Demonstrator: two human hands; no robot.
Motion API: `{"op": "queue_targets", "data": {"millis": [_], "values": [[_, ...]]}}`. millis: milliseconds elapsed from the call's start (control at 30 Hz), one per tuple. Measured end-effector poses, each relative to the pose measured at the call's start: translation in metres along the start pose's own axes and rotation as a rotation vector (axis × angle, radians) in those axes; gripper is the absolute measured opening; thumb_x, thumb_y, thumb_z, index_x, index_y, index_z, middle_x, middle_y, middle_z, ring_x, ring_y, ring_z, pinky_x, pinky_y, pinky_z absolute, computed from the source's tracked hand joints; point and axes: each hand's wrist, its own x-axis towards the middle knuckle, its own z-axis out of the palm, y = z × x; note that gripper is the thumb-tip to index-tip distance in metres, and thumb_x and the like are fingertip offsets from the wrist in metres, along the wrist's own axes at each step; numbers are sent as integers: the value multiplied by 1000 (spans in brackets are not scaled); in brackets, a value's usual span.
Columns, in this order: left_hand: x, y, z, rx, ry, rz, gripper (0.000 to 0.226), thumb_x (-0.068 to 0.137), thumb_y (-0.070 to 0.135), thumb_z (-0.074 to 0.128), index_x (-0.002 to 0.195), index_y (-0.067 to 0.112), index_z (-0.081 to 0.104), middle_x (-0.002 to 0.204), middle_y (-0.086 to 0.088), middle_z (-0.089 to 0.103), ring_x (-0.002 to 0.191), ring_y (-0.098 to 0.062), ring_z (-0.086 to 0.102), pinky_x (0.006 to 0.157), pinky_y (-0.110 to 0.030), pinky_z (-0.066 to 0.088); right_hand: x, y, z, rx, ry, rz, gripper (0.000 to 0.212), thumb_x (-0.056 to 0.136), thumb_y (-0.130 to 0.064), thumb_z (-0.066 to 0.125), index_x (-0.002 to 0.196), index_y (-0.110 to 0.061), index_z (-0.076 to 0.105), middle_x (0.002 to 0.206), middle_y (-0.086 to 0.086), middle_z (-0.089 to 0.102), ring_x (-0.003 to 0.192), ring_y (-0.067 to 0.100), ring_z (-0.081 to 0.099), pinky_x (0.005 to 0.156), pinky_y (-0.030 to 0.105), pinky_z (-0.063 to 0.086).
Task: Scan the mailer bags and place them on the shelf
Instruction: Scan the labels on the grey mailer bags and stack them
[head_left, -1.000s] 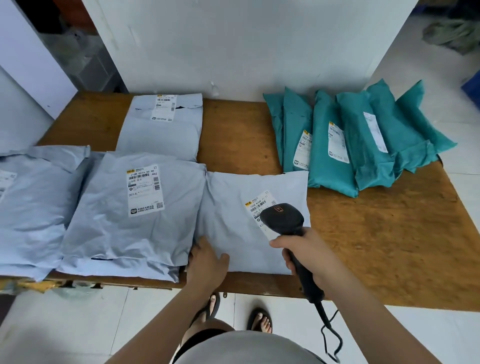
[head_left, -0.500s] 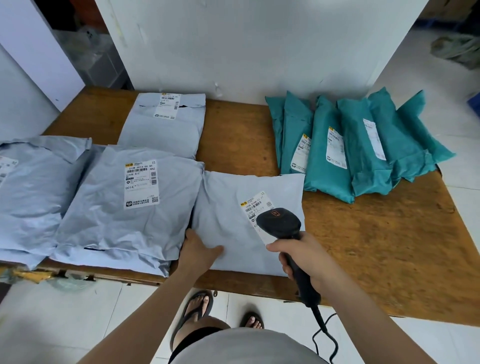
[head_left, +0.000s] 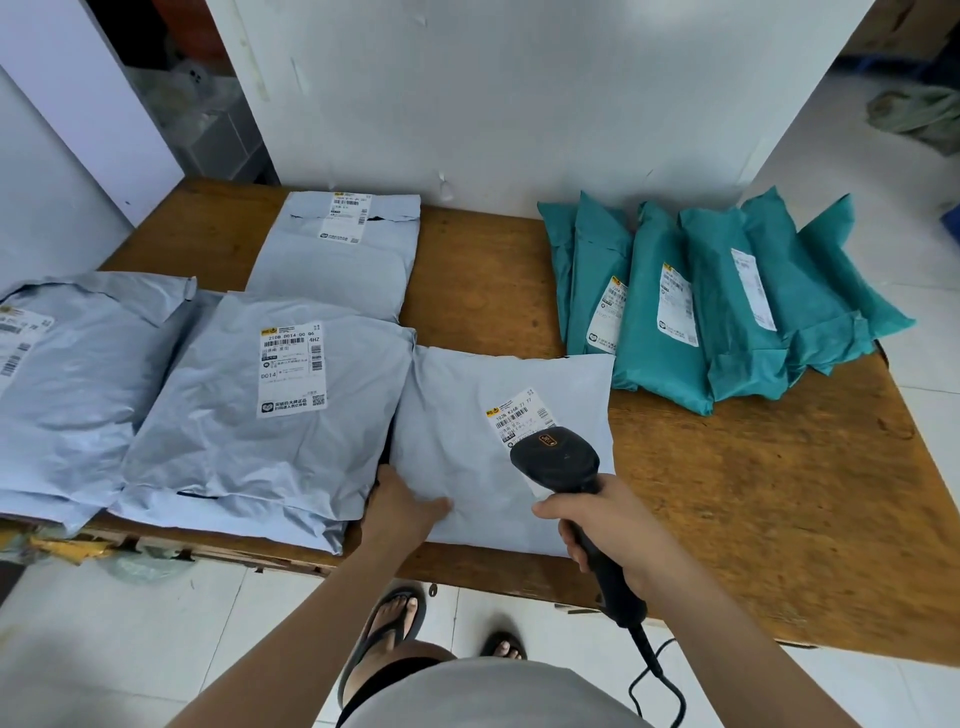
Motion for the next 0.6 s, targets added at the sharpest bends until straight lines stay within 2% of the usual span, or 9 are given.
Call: {"op": "queue_targets", "data": {"millis": [200,367,467,533,600], "values": [[-2,-2,0,14,6,18,78,69,29,81,124,0,33,131,-15,47,123,-32,47,99,-40,42,-5,-2,1,-50,16,-21,27,81,-17,69,60,-7,54,37,0,49,33,13,42,45,21,41],[-2,-1,-1,40,16,8,82,68,32,82,126,0,34,135,-16,46,126,-34,44,102,-43,41,-7,-2,1,-40,29,-25,25,80,-16,68,61,-7,55,39,0,50,32,13,42,44,21,39],[-1,5,-3,-17,6,-63,88,67,28,83,133,-4,34,138,-16,45,129,-31,43,102,-36,39,-9,-1,1,-28,35,-21,24,80,-15,68,62,-7,55,40,0,50,33,13,43,43,21,39],[-2,17,-9,-176,-63,-163,80,69,25,83,131,-5,43,128,-12,52,116,-29,51,89,-30,42,-10,0,1,-14,46,-22,23,80,-14,68,63,-6,55,40,1,49,34,14,42,43,21,39],[-8,31,-12,-325,-156,-168,62,70,24,83,119,-2,56,119,-10,62,99,-25,58,82,-30,45,-11,1,1,23,77,-35,24,80,-12,68,62,-5,54,40,2,48,33,14,42,43,21,39]]}}
